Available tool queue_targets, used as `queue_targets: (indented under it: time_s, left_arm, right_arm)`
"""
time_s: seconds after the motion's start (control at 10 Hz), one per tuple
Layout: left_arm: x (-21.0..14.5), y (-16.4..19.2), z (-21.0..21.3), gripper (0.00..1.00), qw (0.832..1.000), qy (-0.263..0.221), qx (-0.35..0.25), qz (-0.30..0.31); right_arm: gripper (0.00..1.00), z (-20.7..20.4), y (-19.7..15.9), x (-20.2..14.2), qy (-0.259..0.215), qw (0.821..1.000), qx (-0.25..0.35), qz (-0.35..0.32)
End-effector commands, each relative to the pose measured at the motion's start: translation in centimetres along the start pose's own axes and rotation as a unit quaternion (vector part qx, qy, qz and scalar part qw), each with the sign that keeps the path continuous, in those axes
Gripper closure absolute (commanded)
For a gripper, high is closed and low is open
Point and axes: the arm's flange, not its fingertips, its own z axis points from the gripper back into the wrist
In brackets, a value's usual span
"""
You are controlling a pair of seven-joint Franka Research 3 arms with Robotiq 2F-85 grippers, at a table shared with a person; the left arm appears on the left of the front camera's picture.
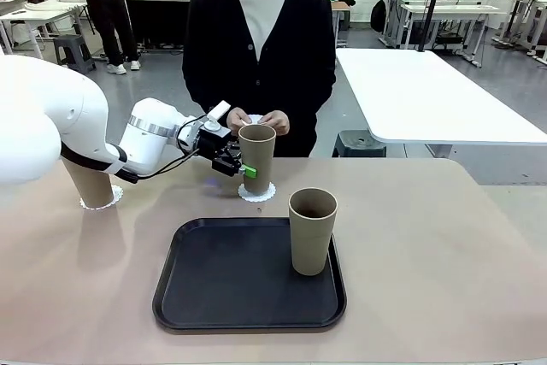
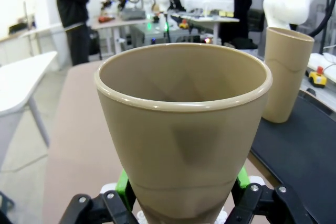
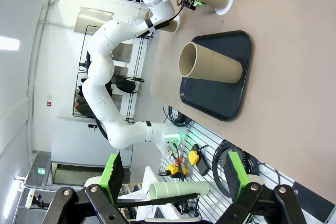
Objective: Place coasters on the table and set cups on them.
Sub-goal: Take one Reusable plastic cup from the Flat Tray and place it on a coaster set by the human.
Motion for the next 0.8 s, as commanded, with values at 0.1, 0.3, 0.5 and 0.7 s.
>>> queue_targets:
  time_s: [0.1,0.3,0.5,0.7]
  left_arm:
    - [0.43,0.93,0.53,0.15,1.0,-0.001,-0.017,0.011]
    - [0.38,0.89,0.54,0.15,1.0,-0.002,-0.019,0.009]
    - [0.2,0.83,0.44,0.15,1.0,-0.003,-0.021,0.01]
    - [0.04,0.49,0.26,0.15,1.0,-0.005,-0.028,0.012]
  right_arm:
    - [0.0,-0.06,-0.01,0.09,-0.001,1.0,0.007,0.003]
    - [0.0,-0.06,-0.01,0.09,-0.001,1.0,0.007,0.003]
    - [0.0,-0.06,-0.01,0.09,-0.001,1.0,0.007,0.003]
    - [0.0,-0.06,-0.01,0.09,-0.001,1.0,0.007,0.003]
